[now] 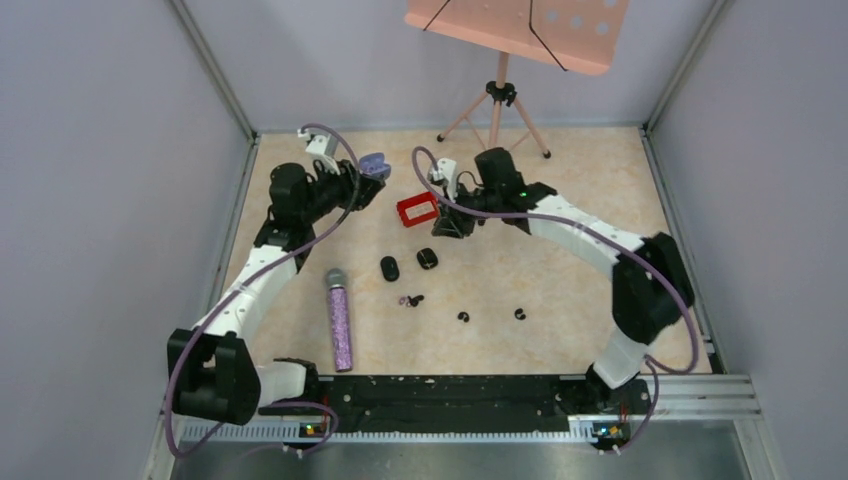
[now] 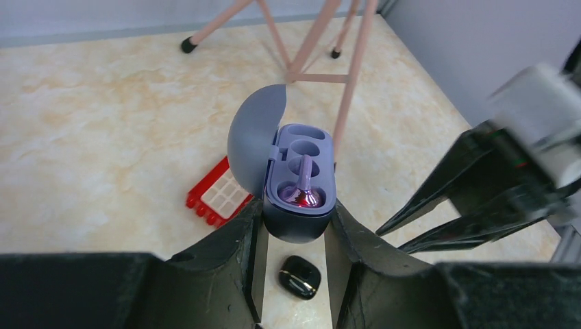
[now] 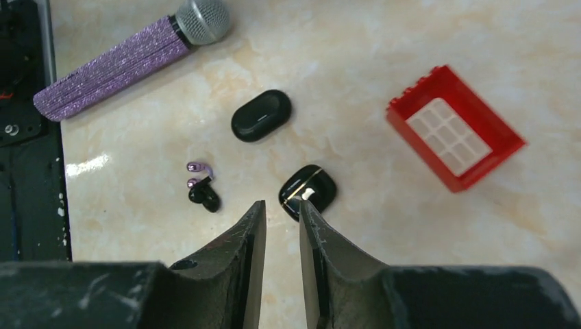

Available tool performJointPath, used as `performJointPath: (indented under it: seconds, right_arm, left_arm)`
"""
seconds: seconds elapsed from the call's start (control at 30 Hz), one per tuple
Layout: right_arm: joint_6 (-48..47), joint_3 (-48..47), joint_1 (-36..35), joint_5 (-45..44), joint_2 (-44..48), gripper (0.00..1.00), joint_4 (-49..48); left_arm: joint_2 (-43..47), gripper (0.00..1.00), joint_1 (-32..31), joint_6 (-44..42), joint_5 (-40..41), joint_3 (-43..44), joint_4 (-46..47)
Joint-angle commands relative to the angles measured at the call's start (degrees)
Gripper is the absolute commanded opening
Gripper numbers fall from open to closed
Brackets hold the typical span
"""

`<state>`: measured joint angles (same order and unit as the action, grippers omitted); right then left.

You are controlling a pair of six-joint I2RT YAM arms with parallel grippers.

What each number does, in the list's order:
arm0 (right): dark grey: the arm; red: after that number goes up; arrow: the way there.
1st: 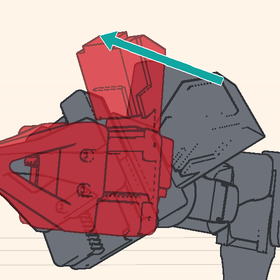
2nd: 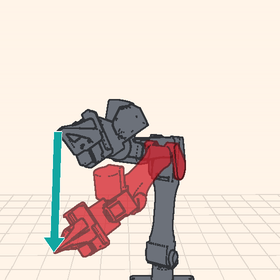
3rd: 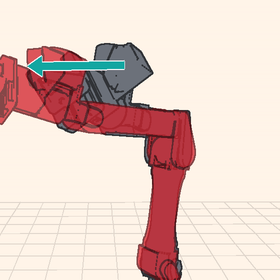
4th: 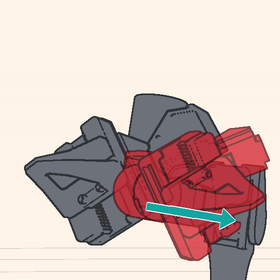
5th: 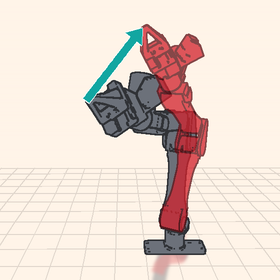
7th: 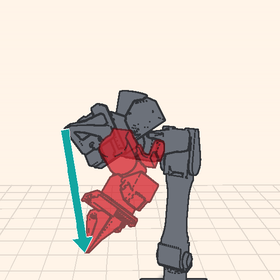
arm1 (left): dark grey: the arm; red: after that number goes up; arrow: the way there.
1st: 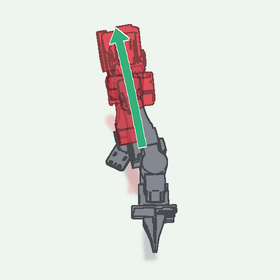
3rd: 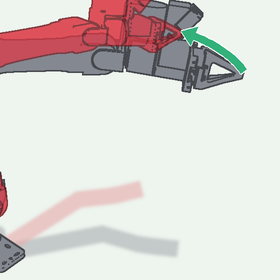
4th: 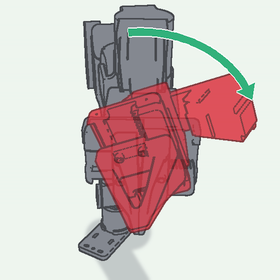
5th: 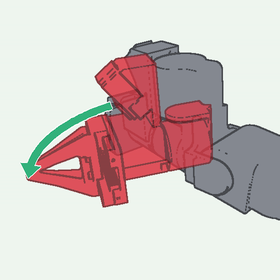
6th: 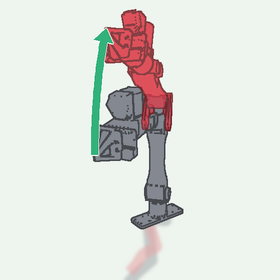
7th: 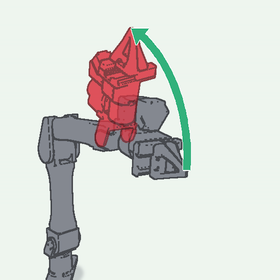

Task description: Insert the wireless bluetooth earbuds into the charging case

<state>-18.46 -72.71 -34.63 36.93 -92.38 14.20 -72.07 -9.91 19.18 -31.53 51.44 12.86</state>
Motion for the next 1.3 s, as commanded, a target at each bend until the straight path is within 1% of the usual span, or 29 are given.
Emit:
performJointPath:
  seconds: [0.0, 0.17, 0.27, 0.4, 0.5, 0.63, 0.7, 0.77, 0.8, 1.1, 1.27]
  right_arm:
    - [-2.20, -8.13, -3.55, 8.36, -9.89, 0.24, 6.57]
    - [-0.22, -13.49, -8.39, 11.43, -18.90, 0.15, 9.21]
    - [-2.14, -12.82, -10.03, 11.71, -20.90, 0.13, 9.95]
    - [-4.45, -9.47, -11.69, 10.29, -20.65, 0.20, 9.17]
    - [-4.74, -9.19, -12.66, 10.23, -21.20, 0.21, 8.92]
    - [-4.89, -8.41, -14.95, 7.22, -21.92, 0.30, 7.42]
    - [-4.52, -9.16, -15.89, 5.38, -22.84, 0.35, 7.49]
    - [-4.52, -9.94, -16.66, 4.03, -23.65, 0.42, 7.51]
    - [-4.75, -10.27, -17.03, 3.23, -24.05, 0.43, 7.59]
    - [-7.91, -12.13, -19.07, -4.93, -26.62, 0.43, 9.54]
    - [-8.80, -11.98, -19.71, -7.17, -27.46, 0.38, 9.46]
  left_arm:
    - [4.01, 0.00, 2.99, 0.74, 5.49, -0.96, -3.88]
    - [5.95, 0.00, 5.63, 1.93, 8.14, -1.41, -4.84]
    - [6.99, 0.00, 6.66, 1.80, 8.49, -1.60, -5.22]
    - [8.10, 0.00, 7.51, 1.46, 9.31, -1.18, -6.74]
    - [8.96, 0.00, 7.95, 0.85, 10.04, -0.84, -7.97]
    - [9.71, 0.00, 8.32, -0.53, 9.92, -0.23, -9.41]
    - [10.09, 0.00, 8.40, -0.87, 9.70, -0.04, -9.96]
    - [10.47, 0.00, 8.42, -1.19, 9.46, -0.02, -10.28]
    - [10.65, 0.00, 8.42, -1.31, 9.39, -0.10, -10.31]
    - [11.34, 0.00, 8.59, -1.08, 10.35, -0.86, -9.92]
    - [11.58, 0.00, 8.68, -1.03, 10.51, -0.82, -10.29]
